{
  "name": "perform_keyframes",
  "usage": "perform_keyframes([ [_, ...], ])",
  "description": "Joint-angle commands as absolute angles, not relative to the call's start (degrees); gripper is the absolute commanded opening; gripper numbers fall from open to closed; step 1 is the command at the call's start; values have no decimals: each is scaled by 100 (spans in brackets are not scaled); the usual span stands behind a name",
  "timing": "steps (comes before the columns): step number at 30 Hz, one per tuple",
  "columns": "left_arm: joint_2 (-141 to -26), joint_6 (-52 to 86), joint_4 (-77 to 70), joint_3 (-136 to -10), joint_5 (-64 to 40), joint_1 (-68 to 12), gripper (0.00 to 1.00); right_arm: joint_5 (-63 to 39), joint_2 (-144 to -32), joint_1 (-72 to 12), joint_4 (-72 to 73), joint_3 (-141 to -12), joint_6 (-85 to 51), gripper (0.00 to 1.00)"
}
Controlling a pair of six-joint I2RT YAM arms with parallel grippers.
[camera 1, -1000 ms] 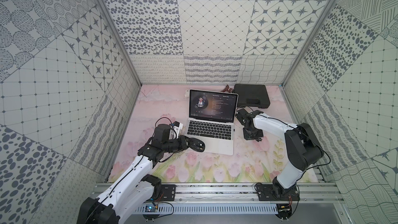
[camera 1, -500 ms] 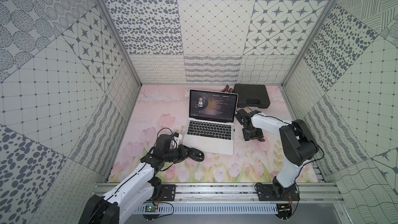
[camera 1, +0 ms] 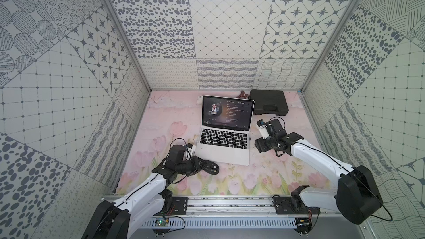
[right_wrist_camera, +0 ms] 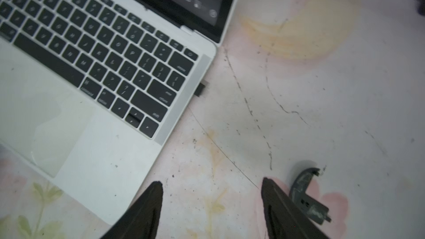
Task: Remove the wireless mouse receiver from the laptop
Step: Place the mouse at the center of the board, then take out the USB plug from the USB port.
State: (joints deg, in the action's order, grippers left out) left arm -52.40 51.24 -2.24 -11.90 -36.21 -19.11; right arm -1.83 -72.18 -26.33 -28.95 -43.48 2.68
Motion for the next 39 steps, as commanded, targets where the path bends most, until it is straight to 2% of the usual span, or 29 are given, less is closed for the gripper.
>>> perform_keyframes([
  [1, -5164, 5281, -579, -1090, -3762, -1968, 0, -850, -7189, -2615, -1794, -4273, 1801, 72],
  [5, -5191, 5350, -515, -1063, -3727, -1996, 0, -877, -7522, -2605, -1809, -4389, 3220, 66],
  [11, -5484, 5404, -433, -958, -3578, -2036, 1, -1091, -7660, -2492, -1659, -4551, 3678, 66],
  [14, -5582, 5417, -453, -958, -3560, -2043, 12, -1285, -7704, -2364, -1730, -4413, 4107, 67],
  [20, -5531, 5376, -329, -833, -3462, -2048, 18, -1648, -8239, -2132, -1690, -4355, 4765, 66],
  [24, -5774, 5336, -376, -848, -3542, -2091, 39, -1706, -8627, -2076, -1691, -4623, 5036, 65],
  [27, -5904, 5394, -537, -763, -3507, -2162, 48, -1783, -8787, -2015, -1692, -4782, 5070, 66],
  [30, -5958, 5403, -558, -720, -3489, -2205, 54, -1966, -8874, -1974, -1682, -4788, 5153, 66],
  [34, -5748, 5318, -228, -782, -3442, -2206, 54, -2167, -8935, -1917, -1682, -4736, 5376, 66],
  [37, -5400, 5085, 687, -1086, -3206, -2205, 56, -2398, -8960, -1776, -1687, -4726, 5598, 66],
  [39, -5083, 4976, 1435, -1276, -2837, -2206, 63, -2494, -8989, -1668, -1687, -4754, 5715, 66],
])
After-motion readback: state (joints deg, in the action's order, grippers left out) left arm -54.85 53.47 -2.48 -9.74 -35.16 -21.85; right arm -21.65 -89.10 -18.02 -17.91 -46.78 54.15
